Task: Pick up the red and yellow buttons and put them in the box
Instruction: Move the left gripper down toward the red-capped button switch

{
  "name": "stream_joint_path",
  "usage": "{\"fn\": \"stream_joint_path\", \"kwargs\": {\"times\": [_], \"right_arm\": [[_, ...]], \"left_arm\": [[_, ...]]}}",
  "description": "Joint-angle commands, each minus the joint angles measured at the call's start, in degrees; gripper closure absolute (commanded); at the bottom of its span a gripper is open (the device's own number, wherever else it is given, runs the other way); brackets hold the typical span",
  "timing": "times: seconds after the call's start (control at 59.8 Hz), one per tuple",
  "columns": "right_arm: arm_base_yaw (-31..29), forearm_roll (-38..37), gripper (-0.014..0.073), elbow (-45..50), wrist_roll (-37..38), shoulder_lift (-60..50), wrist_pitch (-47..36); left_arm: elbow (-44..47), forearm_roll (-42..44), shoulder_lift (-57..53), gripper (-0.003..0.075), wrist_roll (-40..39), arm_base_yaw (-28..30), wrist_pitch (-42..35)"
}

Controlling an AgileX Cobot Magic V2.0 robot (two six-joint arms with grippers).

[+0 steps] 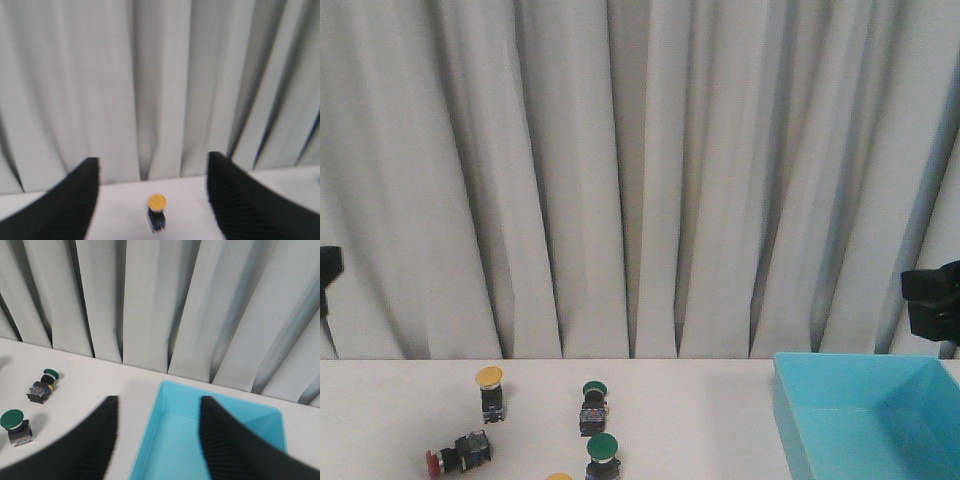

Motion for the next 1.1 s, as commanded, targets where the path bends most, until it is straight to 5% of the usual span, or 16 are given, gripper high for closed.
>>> {"fn": "stream_joint_path", "kwargs": {"times": [0.0, 0.1, 0.251, 0.602, 1.086], "right_arm": [[0.1, 0.0, 0.0014, -2.0, -0.5, -0.6, -3.8], [0.1, 0.1, -0.0054, -2.0, -0.5, -0.6, -5.3], [0.1, 1.0, -0.0044, -2.0, -0.1, -0.6, -6.5], [0.1, 5.3, 0.0029, -2.0, -0.7, -0.6, -5.0], [0.1, 5.2, 0.0032, -2.0, -3.5, -0.6, 1.4]], "left_arm": [[-2.2, -0.8, 1.2, 0.0065, 0.0, -2.2, -3.4], [-2.2, -0.9, 3.0, 0.0038, 0.0, -3.2, -3.2], [-2.3, -3.5, 4.8, 0.0056, -0.2, -3.2, -0.5], [-15.9, -3.8, 18.2, 0.0154, 6.5, -3.2, 21.9], [-23.4, -5.7, 39.0, 0.0164, 6.3, -3.2, 29.6]]}}
